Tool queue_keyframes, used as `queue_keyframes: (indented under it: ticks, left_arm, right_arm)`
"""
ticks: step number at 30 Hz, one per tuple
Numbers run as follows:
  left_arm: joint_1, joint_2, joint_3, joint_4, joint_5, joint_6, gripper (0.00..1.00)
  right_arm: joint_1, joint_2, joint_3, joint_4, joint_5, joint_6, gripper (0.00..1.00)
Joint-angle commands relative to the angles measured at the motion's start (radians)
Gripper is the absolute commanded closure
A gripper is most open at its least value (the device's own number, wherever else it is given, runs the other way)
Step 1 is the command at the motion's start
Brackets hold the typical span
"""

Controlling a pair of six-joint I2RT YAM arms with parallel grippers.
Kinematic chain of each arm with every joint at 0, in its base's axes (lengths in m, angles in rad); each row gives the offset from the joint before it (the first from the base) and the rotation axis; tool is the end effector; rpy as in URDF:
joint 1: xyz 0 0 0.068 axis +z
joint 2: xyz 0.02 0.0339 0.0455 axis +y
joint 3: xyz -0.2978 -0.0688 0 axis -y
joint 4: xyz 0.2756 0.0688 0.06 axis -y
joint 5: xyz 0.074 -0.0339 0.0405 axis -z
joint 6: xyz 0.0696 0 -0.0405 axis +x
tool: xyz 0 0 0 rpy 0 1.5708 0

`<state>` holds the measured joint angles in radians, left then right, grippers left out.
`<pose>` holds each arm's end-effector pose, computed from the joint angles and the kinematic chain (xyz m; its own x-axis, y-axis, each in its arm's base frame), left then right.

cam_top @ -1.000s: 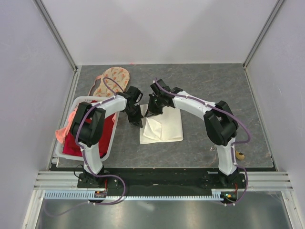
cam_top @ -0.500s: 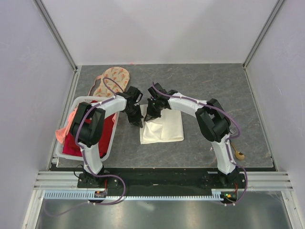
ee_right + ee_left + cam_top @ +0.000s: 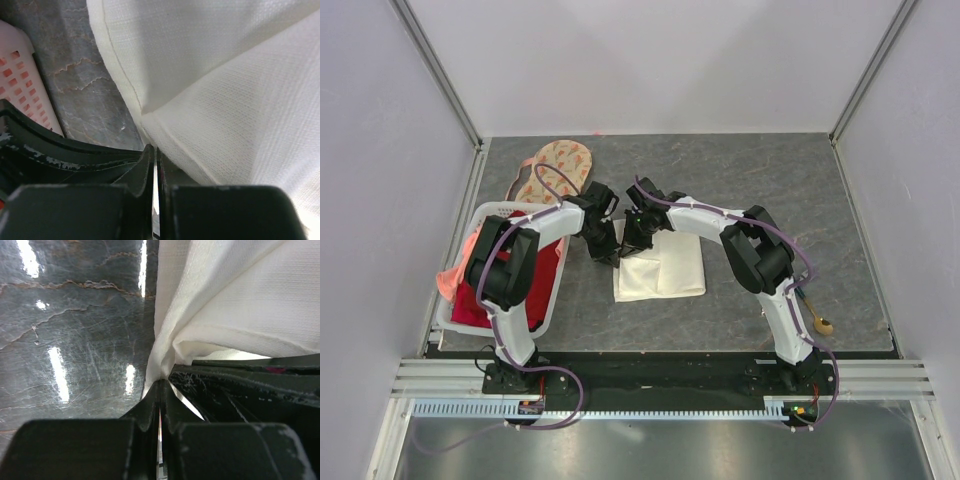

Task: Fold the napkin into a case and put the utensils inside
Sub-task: Fold the rectangle-folded napkin at the center of the board, then smooth out the square-folded napkin at the center of the board.

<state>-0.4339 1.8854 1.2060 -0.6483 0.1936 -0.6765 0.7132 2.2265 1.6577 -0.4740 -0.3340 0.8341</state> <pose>0.3559 -0.1797 0.1321 -0.9713 -0.2271 -0.0708 -0.1969 0.9346 -0.2963 0.3908 0.3683 0.1309 -0.9892 0.0695 -0.1287 -0.0153 0.8260 0.5634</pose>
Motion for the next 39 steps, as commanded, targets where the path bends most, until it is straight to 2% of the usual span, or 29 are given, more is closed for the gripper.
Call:
queue_keyframes:
  ticks: [1,5,9,11,14,18,20,22,23,25,29,30,39]
  left_arm:
    - [0.003,-0.06,-0.025,-0.02,-0.023,-0.014,0.95]
    - [0.038,-0.152,-0.034,-0.066,-0.014,-0.005,0.91]
    - [0.06,-0.223,-0.023,-0.099,-0.028,0.015,0.87]
    - [0.066,-0.232,-0.008,-0.109,-0.029,0.028,0.87]
    - [0.064,-0.201,0.026,-0.103,0.01,0.048,0.87]
    - [0.063,-0.121,0.096,-0.099,0.061,0.06,0.91]
    - [0.061,-0.103,0.115,-0.09,0.05,0.058,0.91]
    - [0.06,-0.066,0.127,-0.077,0.052,0.063,0.92]
    - [0.06,-0.051,0.141,-0.077,0.056,0.068,0.93]
    - [0.054,-0.014,0.147,-0.077,0.055,0.068,0.94]
    - [0.032,0.047,0.136,-0.062,0.072,0.061,0.95]
    - [0.021,0.056,0.13,-0.057,0.067,0.061,0.95]
    - [-0.081,0.018,-0.026,-0.002,0.041,-0.012,0.97]
  right_arm:
    - [0.005,-0.02,0.036,0.017,-0.059,-0.012,0.89]
    - [-0.015,-0.057,0.013,0.011,-0.154,-0.036,0.75]
    - [-0.037,-0.122,-0.006,-0.003,-0.169,-0.058,0.58]
    - [-0.057,-0.146,-0.019,-0.014,-0.187,-0.075,0.55]
    - [-0.098,-0.217,-0.074,-0.051,-0.185,-0.104,0.52]
    - [-0.161,-0.35,-0.211,-0.083,-0.183,-0.157,0.39]
    - [-0.201,-0.407,-0.265,-0.092,-0.171,-0.182,0.37]
    - [-0.25,-0.436,-0.347,-0.092,-0.148,-0.191,0.39]
    - [-0.262,-0.456,-0.372,-0.092,-0.137,-0.205,0.46]
    - [-0.27,-0.47,-0.418,-0.095,-0.097,-0.227,0.53]
    - [-0.271,-0.458,-0.483,-0.074,-0.079,-0.254,0.76]
    - [-0.271,-0.455,-0.502,-0.072,-0.074,-0.265,0.79]
    - [-0.3,-0.416,-0.514,-0.118,0.177,-0.418,0.89]
